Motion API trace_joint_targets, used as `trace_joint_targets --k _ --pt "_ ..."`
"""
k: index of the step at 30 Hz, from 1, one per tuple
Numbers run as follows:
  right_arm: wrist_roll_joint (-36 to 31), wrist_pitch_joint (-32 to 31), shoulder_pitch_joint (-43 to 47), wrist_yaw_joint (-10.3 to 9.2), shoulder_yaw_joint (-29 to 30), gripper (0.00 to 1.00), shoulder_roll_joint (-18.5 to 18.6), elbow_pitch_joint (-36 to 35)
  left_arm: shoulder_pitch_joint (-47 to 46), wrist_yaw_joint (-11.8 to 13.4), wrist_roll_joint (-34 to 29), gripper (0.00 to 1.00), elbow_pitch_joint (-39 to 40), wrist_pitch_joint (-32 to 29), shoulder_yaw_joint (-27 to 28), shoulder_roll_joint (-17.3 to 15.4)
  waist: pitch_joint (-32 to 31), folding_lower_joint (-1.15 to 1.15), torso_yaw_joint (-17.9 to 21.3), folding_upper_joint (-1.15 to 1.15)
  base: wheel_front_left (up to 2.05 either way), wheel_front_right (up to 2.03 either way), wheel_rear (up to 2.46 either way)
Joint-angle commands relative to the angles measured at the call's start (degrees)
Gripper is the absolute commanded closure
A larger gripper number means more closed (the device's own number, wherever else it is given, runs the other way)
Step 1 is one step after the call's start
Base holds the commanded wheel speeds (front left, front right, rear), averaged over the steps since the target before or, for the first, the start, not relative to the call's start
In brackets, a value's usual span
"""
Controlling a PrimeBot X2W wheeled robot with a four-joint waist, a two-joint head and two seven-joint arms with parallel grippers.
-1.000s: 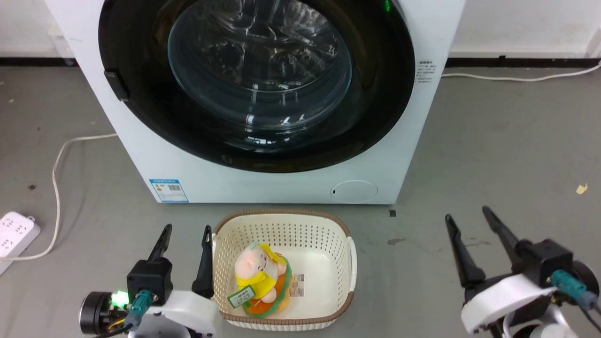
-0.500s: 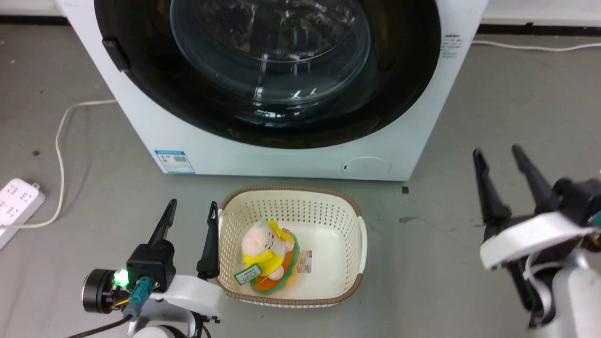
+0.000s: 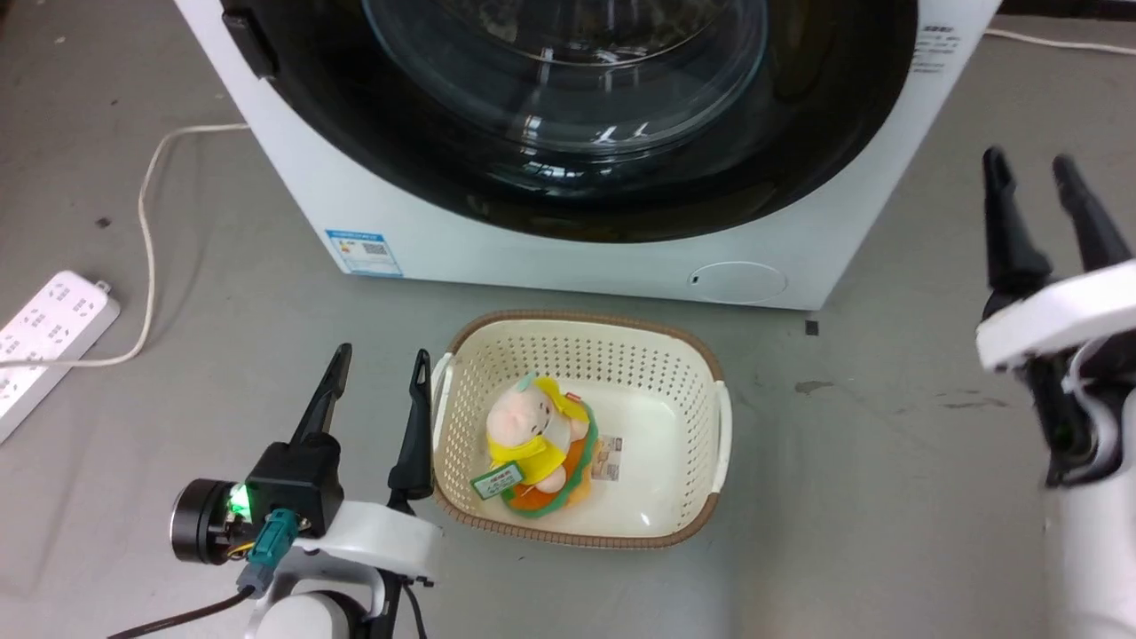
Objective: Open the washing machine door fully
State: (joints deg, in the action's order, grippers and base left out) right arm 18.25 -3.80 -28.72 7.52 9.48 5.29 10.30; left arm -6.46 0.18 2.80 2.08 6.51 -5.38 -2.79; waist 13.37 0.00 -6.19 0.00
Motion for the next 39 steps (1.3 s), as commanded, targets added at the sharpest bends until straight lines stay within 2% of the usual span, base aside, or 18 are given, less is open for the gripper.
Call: trace_joint_targets --k 1,2,3,14,31,39 --pt "1.57 -0.65 -3.28 -0.01 1.38 0.47 -0.13 1.36 -1.29 0.35 0.42 0.00 0.47 0.69 -0.53 -0.04 0.73 0.00 -0.65 0.00 0.00 0.00 0.00" --pt "2.11 -0.95 -4.20 -0.01 2.00 0.89 -0.22 1.95 -1.40 0.37 0.49 0.00 0.53 0.80 -0.64 -0.04 0.99 0.00 -0.83 0.00 0.00 0.00 0.00" --pt "2.67 -1.29 -5.15 -0.01 2.69 1.00 -0.33 2.62 -1.51 0.38 0.55 0.00 0.58 0.92 -0.73 -0.05 1.25 0.00 -1.00 0.00 0.00 0.00 0.00" --pt "9.49 -9.29 -17.97 -0.01 11.32 1.00 -0.67 12.58 -3.20 0.44 1.26 0.00 1.22 2.37 -1.97 -0.05 4.92 0.00 -3.34 0.00 0.00 0.00 0.00" --pt "10.51 -24.00 -38.13 -0.02 23.86 1.00 1.84 31.02 -5.78 0.85 2.63 0.00 2.12 4.40 -3.63 -0.07 10.45 0.00 -6.75 0.00 0.00 0.00 0.00" --pt "9.91 -29.91 -45.78 -0.02 28.61 1.00 2.77 36.54 -7.22 1.16 3.33 0.00 2.39 5.36 -4.64 -0.07 12.64 0.00 -8.07 0.00 0.00 0.00 0.00"
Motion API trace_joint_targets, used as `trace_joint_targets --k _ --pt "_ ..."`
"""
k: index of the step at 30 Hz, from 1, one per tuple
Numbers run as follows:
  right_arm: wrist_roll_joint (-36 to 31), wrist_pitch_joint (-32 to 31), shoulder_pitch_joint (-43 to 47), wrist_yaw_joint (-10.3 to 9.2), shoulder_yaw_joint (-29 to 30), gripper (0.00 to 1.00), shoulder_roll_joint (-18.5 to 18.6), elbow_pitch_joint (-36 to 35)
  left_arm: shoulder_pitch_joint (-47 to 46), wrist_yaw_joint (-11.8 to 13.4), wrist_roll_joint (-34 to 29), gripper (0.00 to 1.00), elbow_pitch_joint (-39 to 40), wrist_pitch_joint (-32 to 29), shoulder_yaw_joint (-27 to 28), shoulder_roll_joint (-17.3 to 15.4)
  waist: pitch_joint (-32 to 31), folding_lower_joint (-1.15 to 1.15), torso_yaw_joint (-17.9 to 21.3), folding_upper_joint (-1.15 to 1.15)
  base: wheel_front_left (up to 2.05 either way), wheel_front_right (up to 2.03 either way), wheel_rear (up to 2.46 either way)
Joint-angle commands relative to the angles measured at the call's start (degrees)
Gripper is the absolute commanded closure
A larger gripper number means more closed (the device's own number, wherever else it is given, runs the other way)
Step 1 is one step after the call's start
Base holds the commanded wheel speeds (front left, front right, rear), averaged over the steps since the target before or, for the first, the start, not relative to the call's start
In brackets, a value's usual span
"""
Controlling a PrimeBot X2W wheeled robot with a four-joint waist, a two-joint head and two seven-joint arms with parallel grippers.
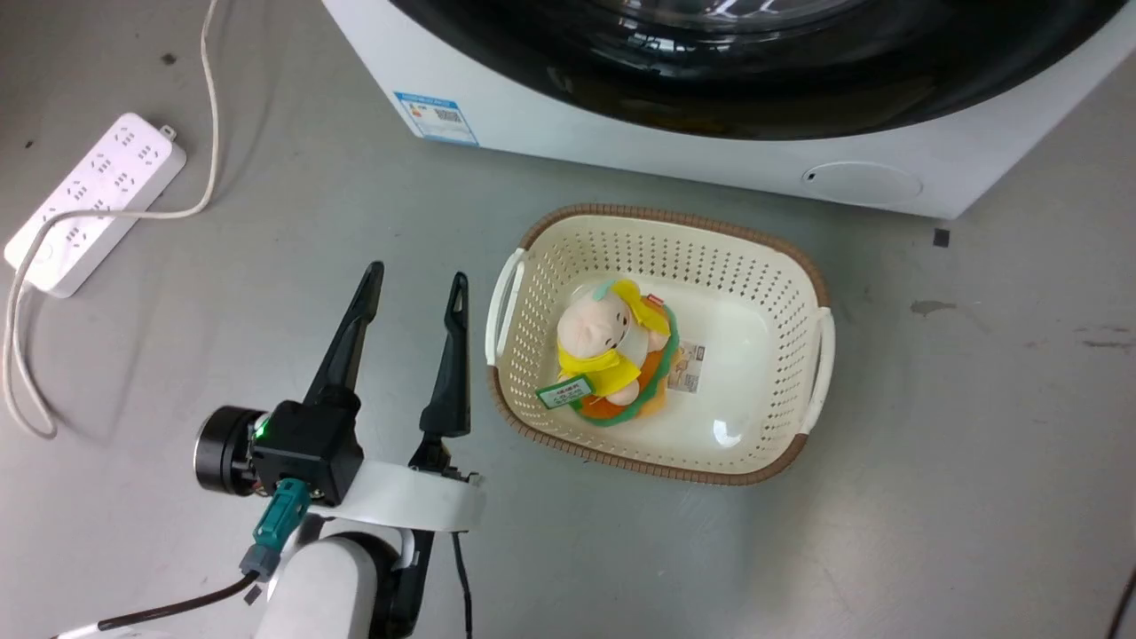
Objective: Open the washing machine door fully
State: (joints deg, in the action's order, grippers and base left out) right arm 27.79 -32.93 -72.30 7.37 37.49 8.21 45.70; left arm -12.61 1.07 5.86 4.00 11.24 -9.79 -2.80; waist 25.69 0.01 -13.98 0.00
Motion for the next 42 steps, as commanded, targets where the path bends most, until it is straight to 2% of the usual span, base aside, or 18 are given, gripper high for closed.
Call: trace_joint_targets --k 1,8,15,27,36,42 --pt "0.48 -1.53 -2.98 0.13 1.29 1.00 -0.10 1.77 -1.24 0.30 0.33 0.00 0.49 0.74 -0.36 -0.06 0.56 -0.01 -0.42 0.00 0.00 0.00 0.00" --pt "0.69 -7.73 -6.92 0.13 5.61 1.00 0.65 5.81 -2.32 0.58 0.72 0.00 0.66 1.58 -1.09 -0.07 1.79 -0.01 -1.29 0.00 0.00 0.00 0.00" --pt "-0.77 -12.87 -5.46 0.13 7.92 1.00 1.15 7.73 -2.65 0.76 0.79 0.00 0.47 2.41 -1.25 -0.07 0.41 -0.01 -1.32 0.00 0.00 0.00 0.00" --pt "1.90 -22.85 1.83 0.12 13.26 1.00 -3.13 4.98 -1.39 0.62 0.13 0.00 -0.43 3.75 -1.30 -0.08 -5.96 -0.01 0.11 0.00 0.00 0.00 0.00" --pt "3.78 -27.79 12.16 0.12 12.55 1.00 -5.22 0.05 2.07 0.13 -0.34 0.00 -2.66 3.75 -0.91 -0.08 -12.14 -0.01 1.36 0.00 0.00 0.00 0.00" --pt "9.89 -29.03 17.24 0.12 8.53 1.00 -5.31 2.02 4.36 -0.60 -0.92 0.00 -4.11 3.75 -0.89 -0.08 -14.81 -0.01 1.69 0.00 0.00 0.00 0.00"
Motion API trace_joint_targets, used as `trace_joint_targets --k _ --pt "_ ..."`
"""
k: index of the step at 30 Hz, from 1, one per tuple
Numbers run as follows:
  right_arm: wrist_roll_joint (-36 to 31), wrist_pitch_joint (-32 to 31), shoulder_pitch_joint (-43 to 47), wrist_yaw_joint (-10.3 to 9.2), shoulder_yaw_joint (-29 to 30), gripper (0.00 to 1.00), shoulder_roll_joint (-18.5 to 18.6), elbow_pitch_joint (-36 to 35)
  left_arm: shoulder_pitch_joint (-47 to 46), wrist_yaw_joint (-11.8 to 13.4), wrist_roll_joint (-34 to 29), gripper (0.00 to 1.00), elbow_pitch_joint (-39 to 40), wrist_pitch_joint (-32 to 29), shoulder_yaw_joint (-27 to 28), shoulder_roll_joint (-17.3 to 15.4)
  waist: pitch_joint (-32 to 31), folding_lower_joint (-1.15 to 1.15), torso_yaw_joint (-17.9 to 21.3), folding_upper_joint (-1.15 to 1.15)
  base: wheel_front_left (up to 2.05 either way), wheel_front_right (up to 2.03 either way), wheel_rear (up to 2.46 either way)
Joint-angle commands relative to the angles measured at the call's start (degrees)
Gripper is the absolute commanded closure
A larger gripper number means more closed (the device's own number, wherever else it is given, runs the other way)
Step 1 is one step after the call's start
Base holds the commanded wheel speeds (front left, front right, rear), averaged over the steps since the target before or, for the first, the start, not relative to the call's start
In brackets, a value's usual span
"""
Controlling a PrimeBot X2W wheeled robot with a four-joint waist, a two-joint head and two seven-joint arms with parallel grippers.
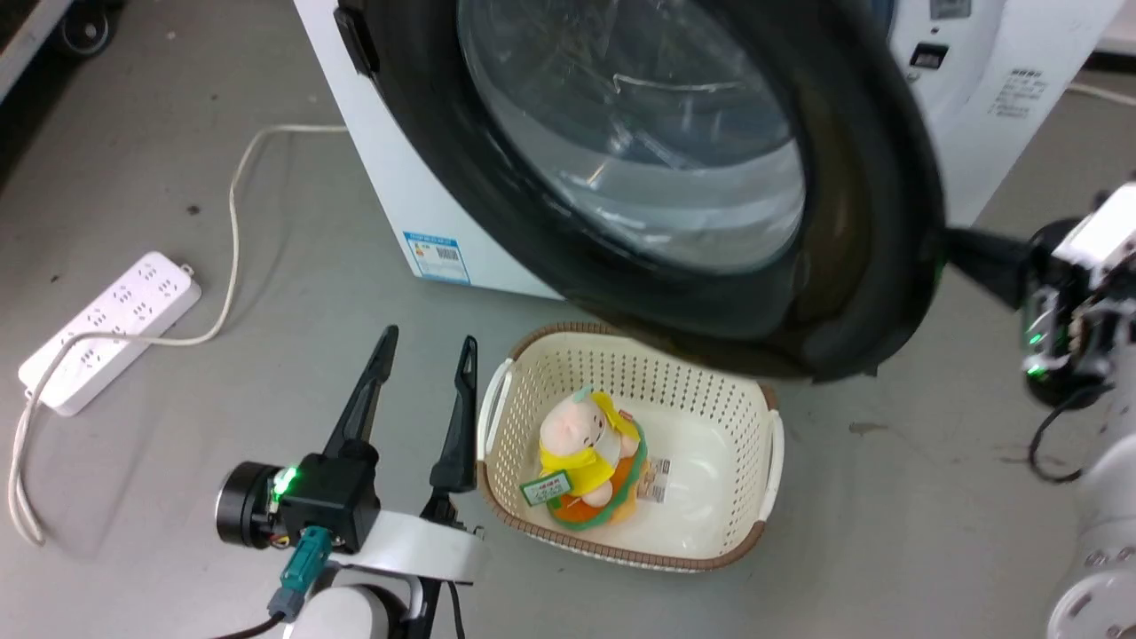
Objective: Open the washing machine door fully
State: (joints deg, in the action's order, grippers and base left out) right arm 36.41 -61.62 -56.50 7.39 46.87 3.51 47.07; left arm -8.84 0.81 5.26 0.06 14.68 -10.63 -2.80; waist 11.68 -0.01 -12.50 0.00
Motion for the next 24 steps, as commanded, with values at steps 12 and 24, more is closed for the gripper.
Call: trace_joint_targets --k 12,24 --pt "16.43 -0.44 9.26 0.10 -13.29 1.00 -0.62 4.06 3.61 -0.75 -0.58 0.00 -2.14 0.32 -0.16 -0.08 -4.71 0.01 -0.12 0.00 0.00 0.00 0.00" --pt "39.93 -2.02 19.74 0.10 -35.72 1.00 -0.63 0.07 8.25 -2.17 -1.27 0.00 -5.09 0.32 0.19 -0.08 -8.50 0.01 -0.28 0.00 0.00 0.00 0.00"
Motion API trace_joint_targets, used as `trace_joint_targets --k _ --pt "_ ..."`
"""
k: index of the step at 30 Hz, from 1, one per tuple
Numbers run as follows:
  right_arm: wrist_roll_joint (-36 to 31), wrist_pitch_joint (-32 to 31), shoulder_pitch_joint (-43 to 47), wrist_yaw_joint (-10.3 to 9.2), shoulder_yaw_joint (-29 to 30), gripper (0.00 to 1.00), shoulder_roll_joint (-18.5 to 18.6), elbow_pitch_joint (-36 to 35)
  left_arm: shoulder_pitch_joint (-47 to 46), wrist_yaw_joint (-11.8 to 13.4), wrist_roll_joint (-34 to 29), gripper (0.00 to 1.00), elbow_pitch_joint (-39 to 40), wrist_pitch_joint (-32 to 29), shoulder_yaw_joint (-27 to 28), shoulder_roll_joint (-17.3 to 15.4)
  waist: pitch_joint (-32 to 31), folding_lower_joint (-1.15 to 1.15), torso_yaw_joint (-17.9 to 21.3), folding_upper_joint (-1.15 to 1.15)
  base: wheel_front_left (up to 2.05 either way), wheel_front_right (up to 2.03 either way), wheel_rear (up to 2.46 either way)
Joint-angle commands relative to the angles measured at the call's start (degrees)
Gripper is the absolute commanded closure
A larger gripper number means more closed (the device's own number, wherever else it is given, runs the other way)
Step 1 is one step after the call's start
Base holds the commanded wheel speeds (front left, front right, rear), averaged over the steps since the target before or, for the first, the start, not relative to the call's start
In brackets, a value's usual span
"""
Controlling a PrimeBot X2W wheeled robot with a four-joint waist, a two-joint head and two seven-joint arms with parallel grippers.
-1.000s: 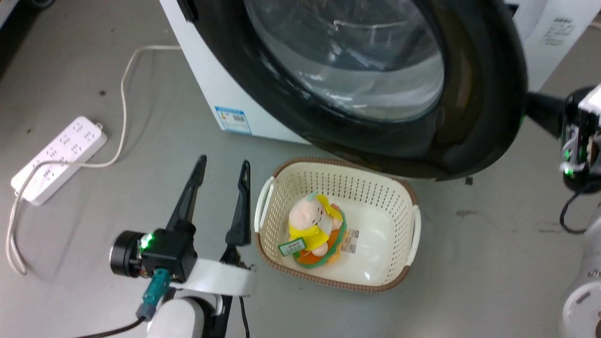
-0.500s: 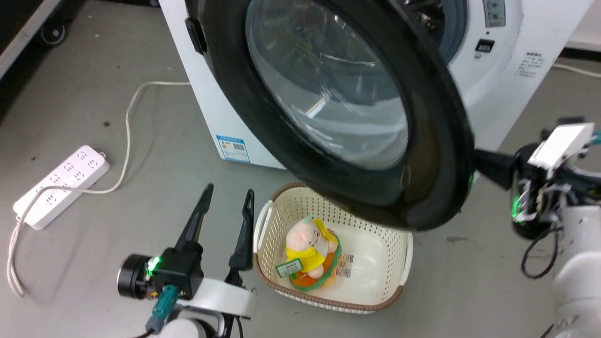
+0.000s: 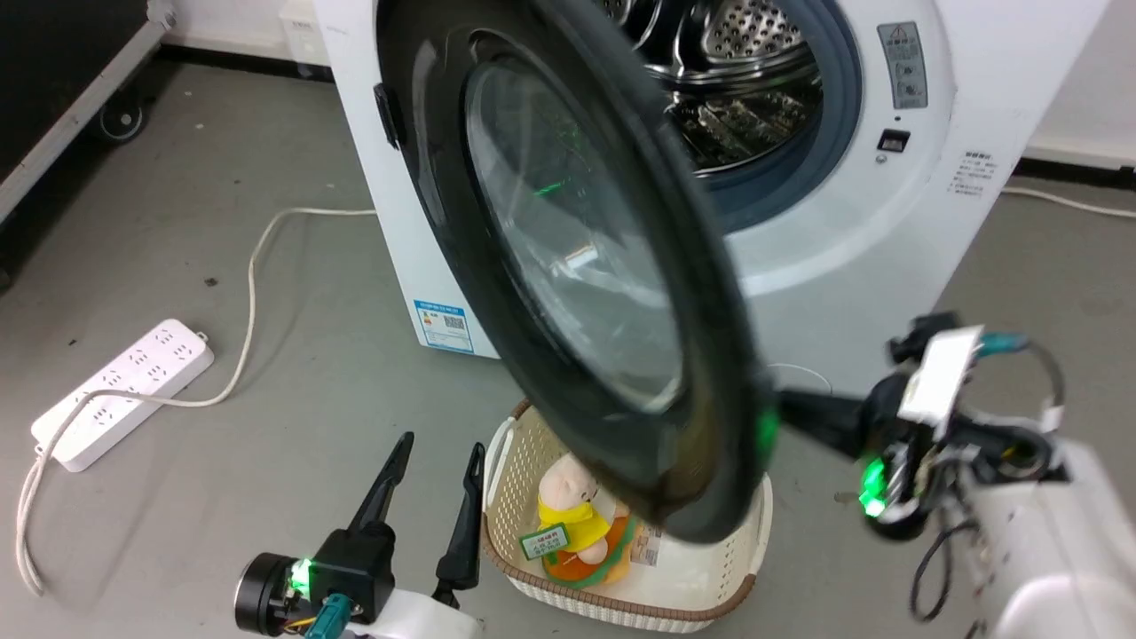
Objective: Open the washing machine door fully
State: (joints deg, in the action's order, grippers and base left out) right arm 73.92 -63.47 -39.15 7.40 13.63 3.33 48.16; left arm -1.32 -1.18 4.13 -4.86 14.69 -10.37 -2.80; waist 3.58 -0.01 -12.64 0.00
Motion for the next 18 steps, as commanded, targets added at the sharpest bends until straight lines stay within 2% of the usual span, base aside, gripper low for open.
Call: trace_joint_targets --k 1,5,10,14,18 --pt "4.54 0.11 3.65 0.09 -4.97 1.00 -0.45 -2.05 0.90 -0.24 -0.16 0.00 -0.23 0.30 -0.13 -0.08 -0.58 0.01 -0.15 0.00 0.00 0.00 0.00" --pt "11.68 3.04 8.97 0.09 -15.07 1.00 -0.45 -7.63 1.52 -0.39 -0.17 0.00 -0.32 0.30 -0.19 -0.08 -1.14 0.01 -0.23 0.00 0.00 0.00 0.00" --pt "16.61 8.54 14.07 0.09 -25.08 1.00 -0.45 -14.64 2.08 -0.71 0.15 0.00 -0.40 0.30 -0.04 -0.08 -1.49 0.01 -0.30 0.00 0.00 0.00 0.00" --pt "18.45 12.15 15.97 0.09 -29.73 1.00 -0.45 -17.25 2.20 -0.93 0.20 0.00 -0.45 0.30 0.11 -0.08 -1.74 0.01 -0.41 0.00 0.00 0.00 0.00" --pt "19.21 15.02 16.52 0.09 -30.93 1.00 -0.45 -18.43 2.36 -1.07 0.39 0.00 -0.39 0.30 0.37 -0.08 -2.10 0.01 -0.45 0.00 0.00 0.00 0.00"
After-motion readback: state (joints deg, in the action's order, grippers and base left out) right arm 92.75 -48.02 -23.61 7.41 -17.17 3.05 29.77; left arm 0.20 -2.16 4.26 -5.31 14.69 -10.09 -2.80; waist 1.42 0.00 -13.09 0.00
